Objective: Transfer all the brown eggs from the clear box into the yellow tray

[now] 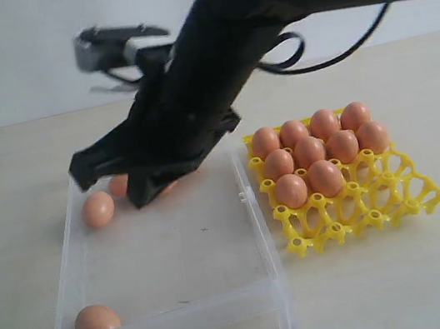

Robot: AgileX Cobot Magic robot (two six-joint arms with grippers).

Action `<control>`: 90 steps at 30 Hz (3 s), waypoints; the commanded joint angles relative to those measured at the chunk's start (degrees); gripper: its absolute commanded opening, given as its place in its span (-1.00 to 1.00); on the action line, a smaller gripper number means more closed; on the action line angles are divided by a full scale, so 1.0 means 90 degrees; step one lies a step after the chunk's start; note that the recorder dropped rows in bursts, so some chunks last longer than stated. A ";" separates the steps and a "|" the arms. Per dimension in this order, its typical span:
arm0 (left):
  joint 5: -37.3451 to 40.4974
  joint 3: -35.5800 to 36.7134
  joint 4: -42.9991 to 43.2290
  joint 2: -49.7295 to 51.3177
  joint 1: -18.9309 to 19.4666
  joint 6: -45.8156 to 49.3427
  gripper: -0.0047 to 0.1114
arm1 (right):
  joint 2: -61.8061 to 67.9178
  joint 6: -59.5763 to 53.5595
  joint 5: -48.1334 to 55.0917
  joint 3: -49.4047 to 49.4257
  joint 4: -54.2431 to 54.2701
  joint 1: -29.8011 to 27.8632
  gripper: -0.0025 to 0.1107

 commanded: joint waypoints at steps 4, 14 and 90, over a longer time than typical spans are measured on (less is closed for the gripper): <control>-0.0049 -0.0033 -0.0024 -0.0036 -0.0009 -0.0033 -0.92 | 0.1783 -0.0565 0.2428 -0.1929 -0.0159 0.0483 -0.13; -0.0049 -0.0033 -0.0024 -0.0036 -0.0009 -0.0033 -0.92 | 0.3047 -0.0459 0.2428 -0.3419 -0.0337 0.0738 0.14; -0.0049 -0.0033 -0.0024 -0.0036 -0.0009 -0.0033 -0.92 | -0.0741 0.1493 -1.0270 0.6459 -0.3429 -0.3367 -0.96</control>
